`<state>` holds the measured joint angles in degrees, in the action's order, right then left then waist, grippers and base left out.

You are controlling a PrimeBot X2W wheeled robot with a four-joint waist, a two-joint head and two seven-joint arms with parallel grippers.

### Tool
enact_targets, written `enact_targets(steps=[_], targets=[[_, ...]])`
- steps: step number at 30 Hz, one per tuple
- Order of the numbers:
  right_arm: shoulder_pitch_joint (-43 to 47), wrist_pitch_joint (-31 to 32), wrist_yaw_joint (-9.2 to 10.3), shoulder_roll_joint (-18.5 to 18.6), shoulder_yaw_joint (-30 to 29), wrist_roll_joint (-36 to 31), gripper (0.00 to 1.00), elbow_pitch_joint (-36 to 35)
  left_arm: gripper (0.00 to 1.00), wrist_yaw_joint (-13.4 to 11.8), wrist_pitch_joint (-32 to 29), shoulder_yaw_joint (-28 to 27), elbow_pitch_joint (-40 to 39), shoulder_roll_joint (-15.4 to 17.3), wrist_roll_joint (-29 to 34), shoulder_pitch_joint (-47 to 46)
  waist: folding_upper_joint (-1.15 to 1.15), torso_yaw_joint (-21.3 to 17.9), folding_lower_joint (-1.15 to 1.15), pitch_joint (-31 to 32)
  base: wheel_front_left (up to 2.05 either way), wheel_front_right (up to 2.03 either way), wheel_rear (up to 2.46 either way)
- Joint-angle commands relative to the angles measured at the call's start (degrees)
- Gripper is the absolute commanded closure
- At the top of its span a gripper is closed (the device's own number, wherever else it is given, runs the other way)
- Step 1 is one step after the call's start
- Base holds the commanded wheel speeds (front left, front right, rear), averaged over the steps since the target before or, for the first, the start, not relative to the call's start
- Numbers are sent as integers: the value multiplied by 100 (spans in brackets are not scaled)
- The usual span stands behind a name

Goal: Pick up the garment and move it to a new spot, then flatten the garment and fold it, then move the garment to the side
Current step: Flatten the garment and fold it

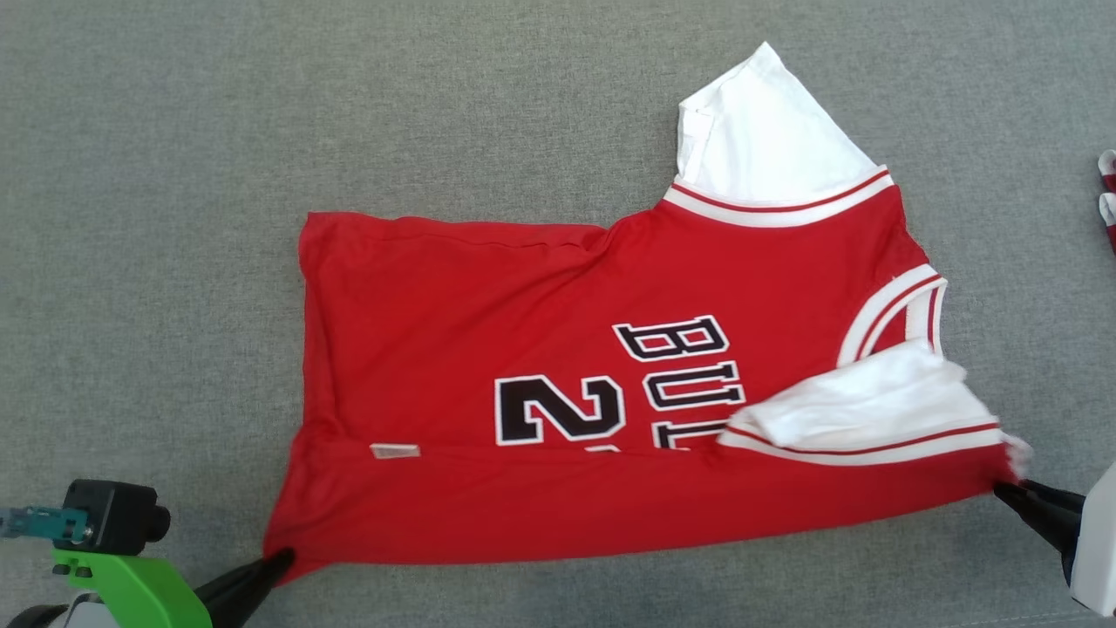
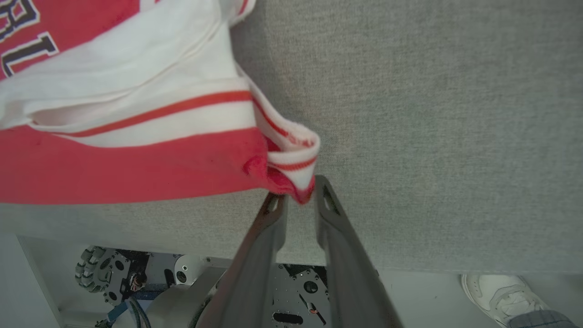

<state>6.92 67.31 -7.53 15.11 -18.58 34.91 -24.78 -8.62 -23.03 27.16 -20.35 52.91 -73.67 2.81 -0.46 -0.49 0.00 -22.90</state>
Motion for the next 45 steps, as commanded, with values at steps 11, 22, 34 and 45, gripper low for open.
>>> enact_targets(steps=[11,22,34,45], targets=[[-1119,-254,4,770,20,-206,0,-279,0,-433,-62,-414,-430,950,913,-525,46,-23,0,-614,0,0,0],[-4383,-175,5,741,1592,-863,0,1106,0,-316,-1134,280,-114,-61,1910,-3254,46,110,0,-1305,0,0,0],[-5742,-348,5,377,2484,-1379,0,2728,0,-30,-1541,1257,2026,-1628,2557,-4860,46,339,0,-1272,0,0,0],[-5907,-432,5,339,2617,-1465,0,3182,100,181,-1407,1387,2412,-1999,2422,-4828,46,467,0,-1186,0,0,0]])
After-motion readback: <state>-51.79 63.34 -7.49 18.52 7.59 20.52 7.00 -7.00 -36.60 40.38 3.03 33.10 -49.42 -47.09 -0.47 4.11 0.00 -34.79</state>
